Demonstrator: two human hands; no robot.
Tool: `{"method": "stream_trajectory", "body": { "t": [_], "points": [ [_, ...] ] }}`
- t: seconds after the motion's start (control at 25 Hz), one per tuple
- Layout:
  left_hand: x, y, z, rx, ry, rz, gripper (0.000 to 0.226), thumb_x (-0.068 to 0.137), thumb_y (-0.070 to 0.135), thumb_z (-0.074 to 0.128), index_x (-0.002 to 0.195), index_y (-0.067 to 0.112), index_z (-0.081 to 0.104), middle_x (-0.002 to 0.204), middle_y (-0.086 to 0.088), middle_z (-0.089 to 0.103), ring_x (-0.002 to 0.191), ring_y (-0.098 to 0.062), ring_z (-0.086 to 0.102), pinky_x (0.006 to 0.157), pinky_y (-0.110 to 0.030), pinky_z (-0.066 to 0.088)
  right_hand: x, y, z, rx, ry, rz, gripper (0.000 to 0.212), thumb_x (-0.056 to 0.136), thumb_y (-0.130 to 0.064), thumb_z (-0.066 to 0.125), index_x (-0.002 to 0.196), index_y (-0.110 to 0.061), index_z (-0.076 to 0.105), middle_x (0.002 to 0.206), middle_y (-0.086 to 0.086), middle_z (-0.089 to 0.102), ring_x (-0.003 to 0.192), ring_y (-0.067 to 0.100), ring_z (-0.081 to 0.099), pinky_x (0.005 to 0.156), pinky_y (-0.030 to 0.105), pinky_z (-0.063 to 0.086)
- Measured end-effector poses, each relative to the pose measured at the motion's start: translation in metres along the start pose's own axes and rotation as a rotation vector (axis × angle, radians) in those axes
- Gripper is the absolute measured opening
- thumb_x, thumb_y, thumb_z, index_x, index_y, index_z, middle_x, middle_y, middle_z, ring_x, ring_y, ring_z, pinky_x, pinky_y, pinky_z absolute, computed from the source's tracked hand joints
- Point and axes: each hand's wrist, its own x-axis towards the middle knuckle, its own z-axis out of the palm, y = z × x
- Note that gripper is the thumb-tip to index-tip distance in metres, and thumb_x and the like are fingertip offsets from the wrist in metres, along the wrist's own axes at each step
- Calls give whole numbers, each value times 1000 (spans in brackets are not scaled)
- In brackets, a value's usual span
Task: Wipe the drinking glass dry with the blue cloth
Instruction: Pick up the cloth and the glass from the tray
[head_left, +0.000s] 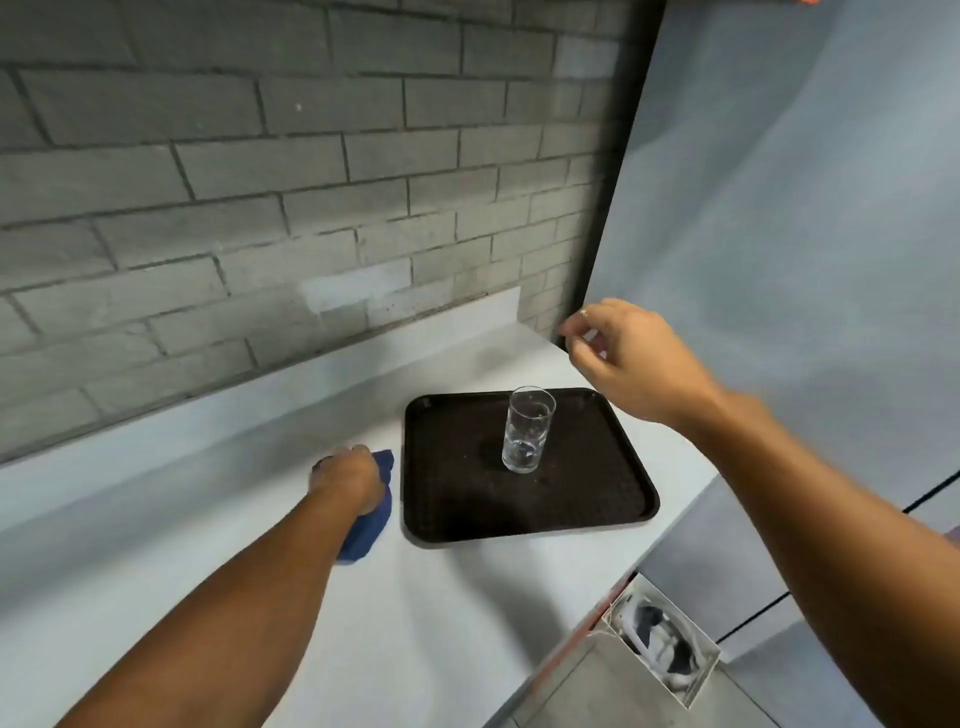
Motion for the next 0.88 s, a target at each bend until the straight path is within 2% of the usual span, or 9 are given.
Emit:
{"method": "stream_trajectory", "body": {
  "t": [0.08, 0.16, 0.32, 0.4, 0.44, 0.52, 0.64, 0.72, 0.88],
  "points": [
    [-7, -5, 14, 3, 35, -45, 29, 104, 25, 65, 133, 18, 65, 134, -12, 65, 116, -38, 66, 102, -41, 57, -5, 0, 5, 15, -62, -13, 27, 99, -39, 54, 108, -28, 77, 96, -14, 64, 80, -7, 62, 72, 25, 52],
    [-17, -8, 25, -140, 103, -150, 6, 101, 20, 64, 105, 19, 60, 111, -12, 53, 95, -36, 49, 86, -41, 50, -14, 1, 13, 23, -124, -13, 22, 102, -35, 58, 108, -27, 77, 98, -13, 66, 81, -8, 62, 69, 18, 47],
    [-29, -9, 13, -554, 7, -318, 20, 65, 10, 72, 84, 12, 67, 66, -5, 53, 61, -28, 49, 65, -29, 39, -27, 2, 22, 56, -160, 26, 19, 106, -33, 59, 110, -28, 77, 102, -11, 70, 84, -4, 66, 70, 16, 47],
    [-36, -10, 2, -691, 151, -213, 8, 83, 15, 70, 88, 13, 75, 50, 2, 56, 48, -32, 57, 50, -23, 41, -39, 1, 34, 128, -161, 67, 18, 106, -33, 61, 112, -30, 77, 103, -13, 74, 89, 2, 69, 73, 18, 49],
    [-39, -7, -3, -704, 266, -139, 13, 97, 13, 64, 93, 7, 75, 54, 1, 60, 56, -36, 65, 50, -27, 44, -47, -1, 42, 208, -161, 111, 17, 107, -33, 62, 113, -31, 78, 103, -13, 76, 90, 4, 71, 75, 18, 51],
    [-44, 10, -21, -641, 430, -20, 20, 106, 15, 61, 93, 1, 66, 84, -16, 68, 82, -43, 68, 65, -37, 43, -63, -6, 65, 436, -194, 233, 15, 107, -34, 65, 115, -32, 78, 104, -11, 79, 92, 5, 73, 80, 21, 57],
    [-57, 60, -49, -682, 513, 184, 20, 102, 16, 66, 88, 2, 63, 96, -18, 62, 83, -38, 61, 68, -37, 35, -82, -16, 100, 680, -248, 405, 37, 106, -49, 64, 137, -29, 70, 132, -6, 75, 118, 7, 71, 106, 43, 60],
    [-70, 100, -60, -698, 558, 331, 14, 100, 17, 68, 95, 5, 70, 98, -10, 62, 84, -31, 60, 68, -36, 33, -83, -15, 112, 863, -217, 523, 61, 100, -64, 60, 151, -30, 61, 148, -6, 69, 137, 9, 65, 117, 45, 55],
    [-88, 170, -72, -673, 583, 504, 23, 103, 22, 66, 118, 8, 76, 115, -5, 65, 93, -23, 62, 71, -27, 42, -62, 3, 114, 1185, -99, 612, 59, 104, -66, 44, 146, -29, 64, 134, -7, 78, 118, 9, 74, 97, 33, 60]
  ]
}}
